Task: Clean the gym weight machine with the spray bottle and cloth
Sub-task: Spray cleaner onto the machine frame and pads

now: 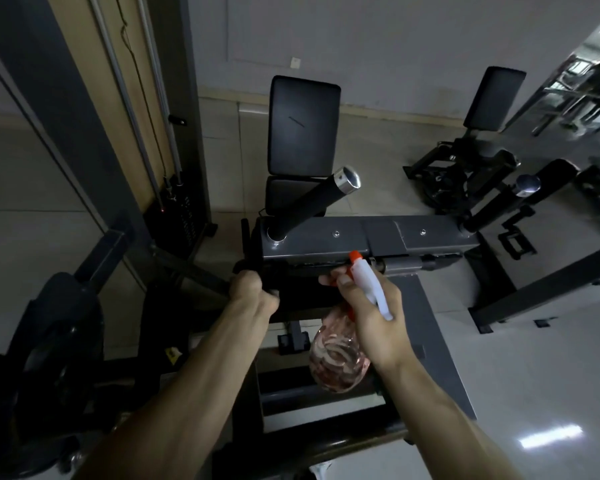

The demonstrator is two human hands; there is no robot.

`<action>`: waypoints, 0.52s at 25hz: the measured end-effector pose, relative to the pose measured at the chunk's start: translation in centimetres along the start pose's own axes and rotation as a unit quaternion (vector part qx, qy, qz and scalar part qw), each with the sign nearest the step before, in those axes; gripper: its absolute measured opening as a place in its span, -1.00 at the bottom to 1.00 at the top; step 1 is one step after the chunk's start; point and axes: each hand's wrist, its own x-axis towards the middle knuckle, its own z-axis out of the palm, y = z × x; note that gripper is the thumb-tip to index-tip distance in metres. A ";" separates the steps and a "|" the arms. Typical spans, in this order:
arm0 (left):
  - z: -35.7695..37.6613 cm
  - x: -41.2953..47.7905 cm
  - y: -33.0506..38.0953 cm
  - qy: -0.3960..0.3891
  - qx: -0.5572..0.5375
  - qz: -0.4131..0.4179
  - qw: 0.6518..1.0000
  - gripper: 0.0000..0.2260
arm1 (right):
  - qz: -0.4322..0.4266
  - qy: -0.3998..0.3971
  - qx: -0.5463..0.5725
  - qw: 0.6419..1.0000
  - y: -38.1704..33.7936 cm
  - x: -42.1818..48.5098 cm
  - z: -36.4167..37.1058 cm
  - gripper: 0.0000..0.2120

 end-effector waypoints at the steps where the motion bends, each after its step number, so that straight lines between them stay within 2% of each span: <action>1: -0.3 -1.1 0.2 -0.017 -0.030 -0.016 0.999 -0.84 | 0.002 0.001 0.004 1.000 -0.2 0.0 0.0 -0.84; 6: -1.0 -10.1 0.4 -0.115 -0.050 -0.015 0.992 -0.75 | -0.032 0.002 0.043 0.999 -3.1 -0.1 -1.9 -0.82; 10: 2.0 -16.7 -1.0 -0.223 -0.037 0.075 0.971 -0.72 | -0.089 -0.029 0.043 0.995 -5.6 -0.2 -5.3 -0.81; 13: 6.1 -20.3 -6.2 -0.315 -0.035 0.113 0.942 -0.73 | -0.120 -0.034 0.042 0.991 -6.2 -1.2 -11.3 -0.83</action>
